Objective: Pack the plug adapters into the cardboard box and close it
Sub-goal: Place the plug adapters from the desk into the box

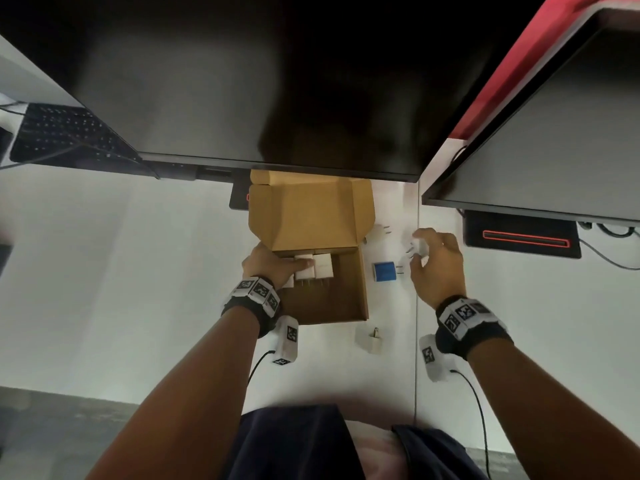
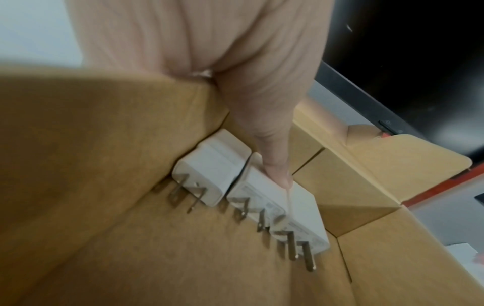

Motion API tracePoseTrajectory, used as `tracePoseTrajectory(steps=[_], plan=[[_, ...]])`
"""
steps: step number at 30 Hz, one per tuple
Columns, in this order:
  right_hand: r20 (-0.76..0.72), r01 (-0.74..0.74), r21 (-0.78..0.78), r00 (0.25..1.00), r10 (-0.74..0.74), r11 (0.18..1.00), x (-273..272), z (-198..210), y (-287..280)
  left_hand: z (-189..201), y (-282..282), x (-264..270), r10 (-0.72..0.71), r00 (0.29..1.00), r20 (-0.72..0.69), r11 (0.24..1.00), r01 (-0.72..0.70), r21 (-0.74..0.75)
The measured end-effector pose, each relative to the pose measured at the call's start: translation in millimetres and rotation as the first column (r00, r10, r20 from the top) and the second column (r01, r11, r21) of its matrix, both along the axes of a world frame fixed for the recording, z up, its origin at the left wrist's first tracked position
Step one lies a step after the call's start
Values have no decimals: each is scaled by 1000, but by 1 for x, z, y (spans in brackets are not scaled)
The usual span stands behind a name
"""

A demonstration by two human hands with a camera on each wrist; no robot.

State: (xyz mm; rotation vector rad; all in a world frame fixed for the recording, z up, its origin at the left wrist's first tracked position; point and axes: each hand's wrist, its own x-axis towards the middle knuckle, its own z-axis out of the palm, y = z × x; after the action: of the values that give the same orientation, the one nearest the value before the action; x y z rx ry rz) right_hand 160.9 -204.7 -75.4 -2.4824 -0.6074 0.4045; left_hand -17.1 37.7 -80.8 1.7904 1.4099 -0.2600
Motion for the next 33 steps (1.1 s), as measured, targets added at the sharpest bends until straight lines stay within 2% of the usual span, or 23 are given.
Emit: tracePoseTrajectory(steps=[3, 5, 7, 9, 10, 13, 16, 23, 33], plan=[[46, -118, 169, 993, 112, 978, -40, 22, 0, 0, -1, -1, -17, 1000, 11, 1000, 17, 0], [52, -257, 174, 966, 251, 951, -60, 36, 8, -1, -1, -2, -22, 1000, 16, 1000, 21, 7], [131, -426, 68, 900, 415, 902, -72, 43, 21, -2, 0, -3, -24, 1000, 7, 1000, 24, 12], [179, -543, -159, 805, 565, 824, -79, 46, 38, -2, -1, -2, -24, 1000, 0, 1000, 24, 11], [164, -558, -269, 777, 608, 785, -80, 46, 48, -1, -1, -1, -22, 1000, 3, 1000, 22, 10], [115, -533, -476, 751, 650, 699, -81, 45, 71, -1, -1, -1, -20, 1000, 5, 1000, 20, 11], [116, -509, -574, 725, 679, 641, -80, 39, 84, -4, 0, -2, -16, 1000, 12, 1000, 16, 10], [161, -464, -616, 717, 679, 636, -80, 16, 78, -7, 1, -3, -40, 999, 26, 999, 39, 21], [189, -424, -618, 738, 648, 662, -90, 22, 76, -10, 1, -4, -63, 997, 49, 998, 62, 20]])
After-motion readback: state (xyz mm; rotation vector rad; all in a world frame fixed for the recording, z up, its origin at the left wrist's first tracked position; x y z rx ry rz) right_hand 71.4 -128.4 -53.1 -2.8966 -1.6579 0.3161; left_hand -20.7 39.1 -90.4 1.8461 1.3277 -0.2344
